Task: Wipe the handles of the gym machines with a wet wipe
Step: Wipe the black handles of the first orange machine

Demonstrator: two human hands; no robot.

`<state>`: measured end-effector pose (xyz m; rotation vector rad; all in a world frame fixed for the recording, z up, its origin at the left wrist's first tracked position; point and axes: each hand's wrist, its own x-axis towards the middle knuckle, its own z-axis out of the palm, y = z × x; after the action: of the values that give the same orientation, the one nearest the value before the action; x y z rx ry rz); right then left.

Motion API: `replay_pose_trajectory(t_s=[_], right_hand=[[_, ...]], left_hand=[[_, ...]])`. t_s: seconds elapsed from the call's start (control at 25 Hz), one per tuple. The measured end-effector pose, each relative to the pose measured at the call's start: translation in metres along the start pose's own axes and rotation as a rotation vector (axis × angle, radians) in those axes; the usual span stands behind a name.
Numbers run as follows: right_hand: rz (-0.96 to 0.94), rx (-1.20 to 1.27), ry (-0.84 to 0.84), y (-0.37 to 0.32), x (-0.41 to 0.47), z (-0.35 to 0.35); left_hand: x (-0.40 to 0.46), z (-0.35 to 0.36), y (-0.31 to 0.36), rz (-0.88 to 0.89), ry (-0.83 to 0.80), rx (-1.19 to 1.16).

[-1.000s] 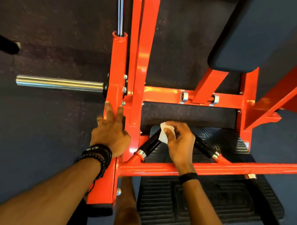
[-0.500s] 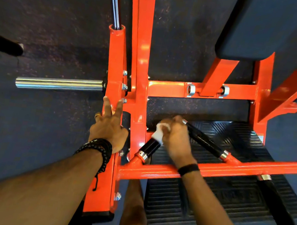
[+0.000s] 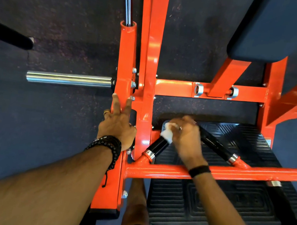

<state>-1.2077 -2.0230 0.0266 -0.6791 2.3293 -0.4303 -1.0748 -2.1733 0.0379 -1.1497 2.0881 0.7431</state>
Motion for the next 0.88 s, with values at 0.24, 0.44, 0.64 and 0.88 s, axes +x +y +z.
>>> replay_pose_trajectory(t_s=[0.24,0.44,0.64,0.88], right_hand=[[0.030,0.108,0.037,-0.031,-0.049,0.005],[0.102,0.060,0.062,-0.040,-0.053,0.008],[0.371,0.127,0.290,-0.025,-0.013,-0.005],[0.253,0.161,0.210,-0.063,-0.080,0.024]], left_hand=[[0.000,-0.001,0.002,-0.001,-0.009,0.004],[-0.001,-0.001,0.002,0.002,-0.012,0.018],[0.001,0.001,0.001,0.002,-0.010,0.017],[0.000,0.000,0.000,0.005,-0.013,0.017]])
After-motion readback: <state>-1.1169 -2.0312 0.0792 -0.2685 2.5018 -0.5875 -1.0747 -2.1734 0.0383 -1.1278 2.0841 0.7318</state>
